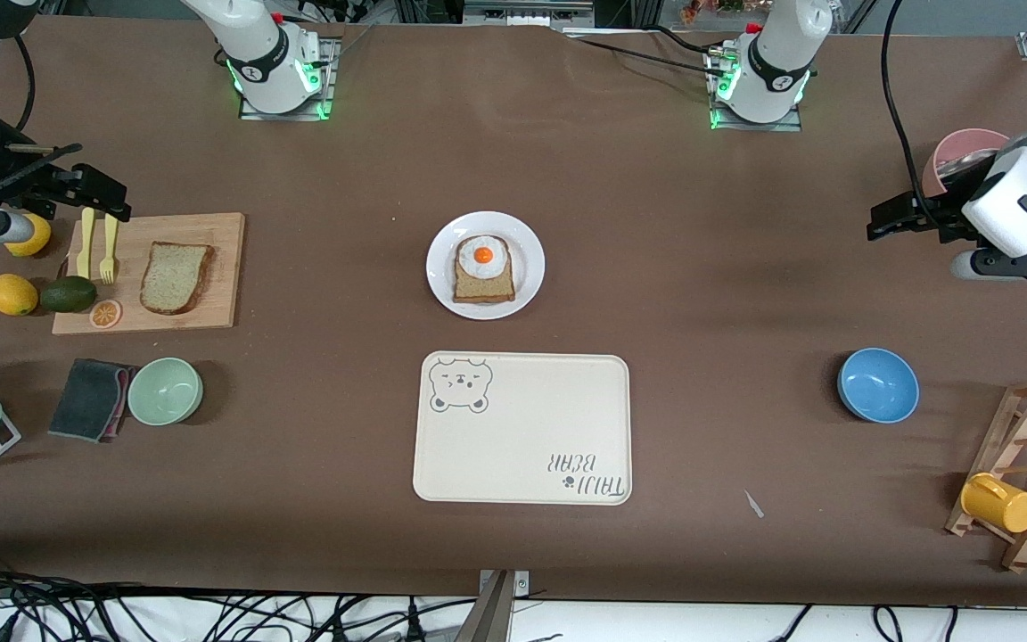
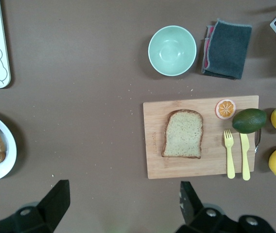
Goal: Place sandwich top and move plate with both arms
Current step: 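Move the right gripper toward the bread slice on the wooden board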
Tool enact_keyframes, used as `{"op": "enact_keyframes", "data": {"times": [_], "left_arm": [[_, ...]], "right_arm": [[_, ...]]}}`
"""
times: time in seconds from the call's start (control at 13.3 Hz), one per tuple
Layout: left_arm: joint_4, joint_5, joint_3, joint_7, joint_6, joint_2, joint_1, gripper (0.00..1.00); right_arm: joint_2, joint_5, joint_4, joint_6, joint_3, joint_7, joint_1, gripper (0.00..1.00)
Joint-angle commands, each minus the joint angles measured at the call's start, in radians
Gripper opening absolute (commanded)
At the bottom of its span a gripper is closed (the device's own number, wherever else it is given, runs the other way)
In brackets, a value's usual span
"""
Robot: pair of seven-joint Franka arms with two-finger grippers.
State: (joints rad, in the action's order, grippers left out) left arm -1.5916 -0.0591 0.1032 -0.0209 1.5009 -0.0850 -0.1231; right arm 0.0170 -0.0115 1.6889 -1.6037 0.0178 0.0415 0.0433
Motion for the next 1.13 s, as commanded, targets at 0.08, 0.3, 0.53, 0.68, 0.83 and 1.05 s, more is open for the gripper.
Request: {"op": "enact_keyframes", "data": {"times": [0.08,0.3,0.53,0.68,0.83,1.05], "left_arm": [[-0.016,0.024,-0.023,-0.011,0.013,0.001,0.003,1.00],[-0.019,0.027,-0.023,-0.007,0.010,-0.007,0.003,1.00],[-0.027,0.025,-0.026,-0.010,0.007,-0.013,-0.001,1.00],[-0.028,0.025,-0.034,-0.011,0.007,-0.016,-0.001,1.00],[-0.028,0.027,-0.034,-0.011,0.009,-0.016,-0.001,1.00],[-0.028,0.027,-0.034,-0.011,0.009,-0.018,-0.001,1.00]], "right_arm": [[-0.011,0.008,-0.021,-0.010,-0.012,0.006,-0.014,1.00],[-0.011,0.004,-0.021,-0.008,-0.012,-0.002,-0.014,1.00],[-0.011,0.005,-0.021,-0.005,-0.012,0.008,-0.013,1.00],[-0.025,0.008,-0.024,0.005,-0.013,0.009,-0.010,1.00],[-0.028,0.010,-0.025,0.005,-0.015,0.012,-0.010,1.00],[-0.045,0.002,-0.026,0.004,-0.015,-0.005,-0.011,1.00]]}}
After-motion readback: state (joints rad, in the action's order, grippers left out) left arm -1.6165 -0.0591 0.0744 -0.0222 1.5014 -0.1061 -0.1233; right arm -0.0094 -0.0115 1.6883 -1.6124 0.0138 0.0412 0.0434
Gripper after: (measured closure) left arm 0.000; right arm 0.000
